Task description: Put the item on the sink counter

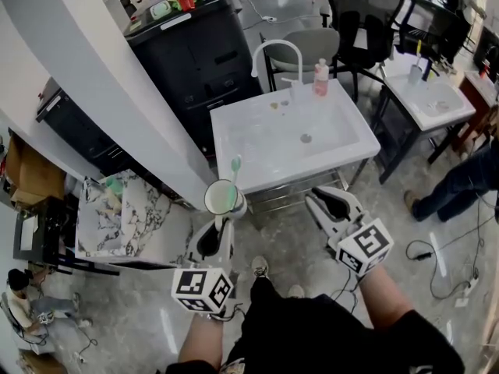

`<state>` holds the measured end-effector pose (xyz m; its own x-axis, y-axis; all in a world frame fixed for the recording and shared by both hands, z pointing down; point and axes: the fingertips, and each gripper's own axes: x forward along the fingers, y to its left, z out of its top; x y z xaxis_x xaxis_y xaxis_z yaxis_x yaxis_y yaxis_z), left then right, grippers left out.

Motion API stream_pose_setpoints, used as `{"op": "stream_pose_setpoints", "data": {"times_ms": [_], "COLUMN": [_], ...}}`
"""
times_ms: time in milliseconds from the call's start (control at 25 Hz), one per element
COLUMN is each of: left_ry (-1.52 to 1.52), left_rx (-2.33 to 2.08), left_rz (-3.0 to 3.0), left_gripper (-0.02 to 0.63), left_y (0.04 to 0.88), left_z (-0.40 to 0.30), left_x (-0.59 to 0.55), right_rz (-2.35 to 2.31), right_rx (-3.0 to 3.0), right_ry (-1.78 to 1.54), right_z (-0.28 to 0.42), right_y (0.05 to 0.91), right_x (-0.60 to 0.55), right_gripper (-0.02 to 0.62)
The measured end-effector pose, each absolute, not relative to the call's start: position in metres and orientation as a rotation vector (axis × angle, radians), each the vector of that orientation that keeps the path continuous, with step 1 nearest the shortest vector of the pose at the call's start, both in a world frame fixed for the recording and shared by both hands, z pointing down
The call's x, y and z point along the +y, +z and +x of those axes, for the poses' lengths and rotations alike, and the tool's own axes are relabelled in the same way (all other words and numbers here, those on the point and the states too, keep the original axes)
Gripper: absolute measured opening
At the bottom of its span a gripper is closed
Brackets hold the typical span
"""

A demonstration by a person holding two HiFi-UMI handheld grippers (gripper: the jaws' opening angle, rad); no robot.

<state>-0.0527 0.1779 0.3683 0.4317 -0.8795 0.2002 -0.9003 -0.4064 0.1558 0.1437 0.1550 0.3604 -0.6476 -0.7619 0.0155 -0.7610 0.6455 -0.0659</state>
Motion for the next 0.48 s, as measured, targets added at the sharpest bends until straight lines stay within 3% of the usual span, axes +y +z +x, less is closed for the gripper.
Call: {"op": "stream_pose_setpoints", "data": {"times_ms": [480], "left_ry": [0.112], "left_rx": [-1.541], "left_rz": [2.460], "left_gripper": [0.061], "left_y": [0.374], "left_z": [-0.047], "left_x": [0.143], "right_rz": [-1.330], "right_rx": [2.803], "right_ry": [-0.095], "right_z": [0.151], "right_y": [0.362], "right_x": [0.121], "right_gripper": [0.029]}}
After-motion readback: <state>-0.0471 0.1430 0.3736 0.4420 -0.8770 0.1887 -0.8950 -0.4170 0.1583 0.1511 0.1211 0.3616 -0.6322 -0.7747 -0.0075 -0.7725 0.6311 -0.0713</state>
